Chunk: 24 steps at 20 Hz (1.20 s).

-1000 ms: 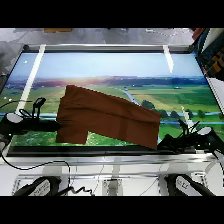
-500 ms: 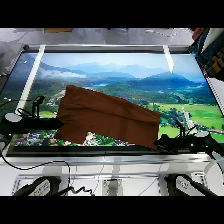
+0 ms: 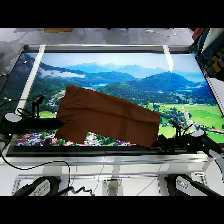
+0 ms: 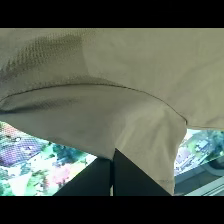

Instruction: Fold the clothes and pants, and hang the long-sleeved shirts on hangers.

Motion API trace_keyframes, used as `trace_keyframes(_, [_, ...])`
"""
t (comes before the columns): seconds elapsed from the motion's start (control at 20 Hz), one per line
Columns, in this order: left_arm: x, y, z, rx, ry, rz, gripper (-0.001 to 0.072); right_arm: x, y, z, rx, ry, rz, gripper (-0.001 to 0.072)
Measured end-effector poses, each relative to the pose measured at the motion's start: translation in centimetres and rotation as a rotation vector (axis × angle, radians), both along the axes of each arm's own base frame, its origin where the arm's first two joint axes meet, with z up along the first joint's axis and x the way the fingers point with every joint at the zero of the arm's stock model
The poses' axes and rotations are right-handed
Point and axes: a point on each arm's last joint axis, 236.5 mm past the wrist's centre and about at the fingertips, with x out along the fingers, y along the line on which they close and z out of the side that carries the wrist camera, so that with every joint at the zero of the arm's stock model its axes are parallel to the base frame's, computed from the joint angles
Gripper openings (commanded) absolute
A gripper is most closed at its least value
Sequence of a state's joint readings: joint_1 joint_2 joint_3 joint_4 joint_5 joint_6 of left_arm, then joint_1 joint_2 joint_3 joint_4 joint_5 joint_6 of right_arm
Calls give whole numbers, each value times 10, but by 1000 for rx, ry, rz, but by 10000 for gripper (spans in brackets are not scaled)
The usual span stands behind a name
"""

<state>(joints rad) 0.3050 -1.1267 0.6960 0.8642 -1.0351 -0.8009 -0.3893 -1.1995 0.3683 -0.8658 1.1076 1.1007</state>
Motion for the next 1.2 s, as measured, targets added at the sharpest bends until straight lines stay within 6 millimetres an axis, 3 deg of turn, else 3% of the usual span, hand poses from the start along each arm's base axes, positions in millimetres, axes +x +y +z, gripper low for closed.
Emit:
trace_keyframes(0.25, [0, 0, 0, 1, 0, 0, 13, 1, 4, 3, 13, -40, 47, 17])
trace_keyframes(0.4, [0, 0, 0, -6, 6, 11, 11, 12, 13, 13, 52, -114, 54, 17])
trace_keyframes(0.55, [2, -2, 2, -34, 21, 50, 9, 43, 31, 46, 171, -235, -17, 16])
trace_keyframes(0.75, [15, -9, 17, -90, -11, 90, 8, 92, 36, 100, 265, -433, -105, 16])
trace_keyframes(0.95, [49, -15, 48, -136, -121, 150, 8, 138, 33, 147, 273, -607, -148, 15])
trace_keyframes(1.2, [123, 0, 89, -154, -371, 404, 8, 201, 30, 169, 73, -785, -225, 15])
